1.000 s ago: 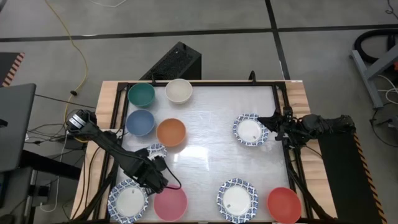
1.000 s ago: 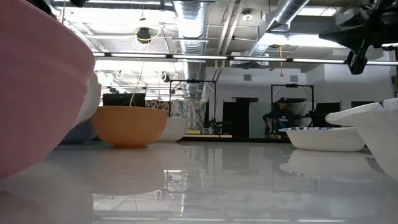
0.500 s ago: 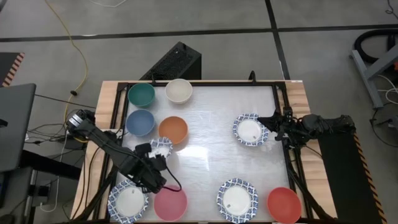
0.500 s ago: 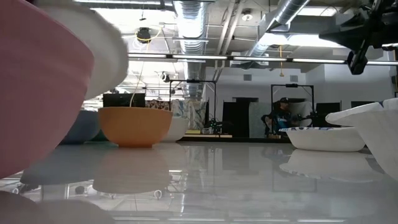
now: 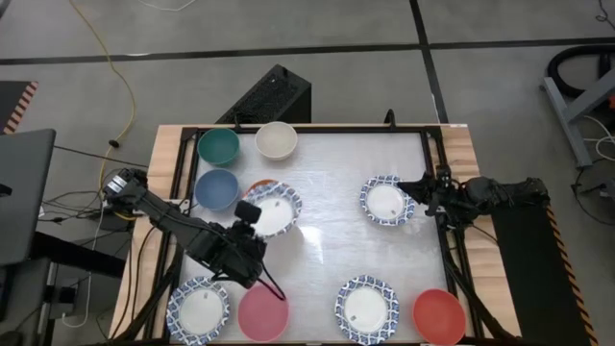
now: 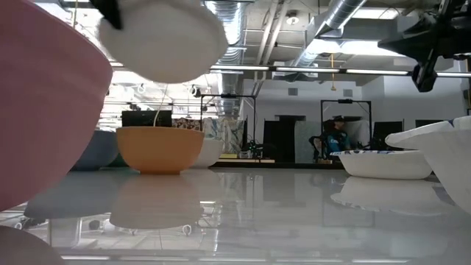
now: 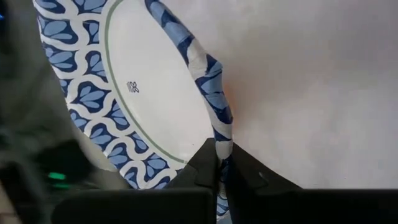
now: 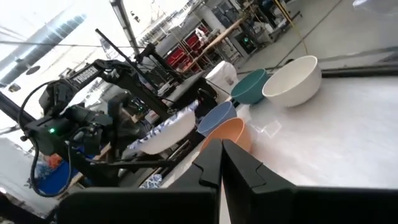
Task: Nest bowls inside each other
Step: Stack the top left white paper bowl on top of the bottom right white paper bowl
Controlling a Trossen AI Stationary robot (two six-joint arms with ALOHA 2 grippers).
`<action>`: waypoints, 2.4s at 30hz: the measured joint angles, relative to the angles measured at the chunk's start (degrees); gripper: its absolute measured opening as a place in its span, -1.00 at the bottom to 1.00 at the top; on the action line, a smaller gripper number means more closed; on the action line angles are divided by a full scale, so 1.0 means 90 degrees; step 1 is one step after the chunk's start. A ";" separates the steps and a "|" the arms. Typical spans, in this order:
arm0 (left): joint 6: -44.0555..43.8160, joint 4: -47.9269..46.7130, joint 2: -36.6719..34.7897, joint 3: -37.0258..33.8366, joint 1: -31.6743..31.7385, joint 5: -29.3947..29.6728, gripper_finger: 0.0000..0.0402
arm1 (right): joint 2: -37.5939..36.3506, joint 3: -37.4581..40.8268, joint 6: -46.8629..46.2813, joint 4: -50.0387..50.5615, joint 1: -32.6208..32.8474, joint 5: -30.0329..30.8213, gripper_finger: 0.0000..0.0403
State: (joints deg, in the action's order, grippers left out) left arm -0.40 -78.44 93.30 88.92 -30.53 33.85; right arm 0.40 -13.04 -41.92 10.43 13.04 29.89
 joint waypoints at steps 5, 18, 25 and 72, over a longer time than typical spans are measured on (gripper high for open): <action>0.1134 0.0289 0.0000 0.0000 0.0281 0.0435 -1.00 | 0.0000 -0.0001 -0.1211 0.0218 -0.0115 0.0029 -0.83; 0.2563 0.0329 0.0000 -0.0002 0.0647 0.0504 -1.00 | 0.1140 -0.0718 -0.2573 0.0109 -0.0350 -0.0476 -0.95; 0.3494 0.0394 0.0000 -0.0002 0.0647 0.0504 -1.00 | 0.3081 -0.2440 -0.1506 0.0943 -0.0368 -0.0481 -0.89; 0.8259 0.4463 -0.0160 -0.1392 0.1184 0.0769 -1.00 | 0.8089 -0.5928 0.1157 0.2445 -0.2066 -0.3686 0.29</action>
State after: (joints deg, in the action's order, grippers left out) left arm 73.93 -38.27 91.85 76.40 -19.88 40.77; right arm 73.21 -66.39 -31.50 32.43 -5.55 -3.29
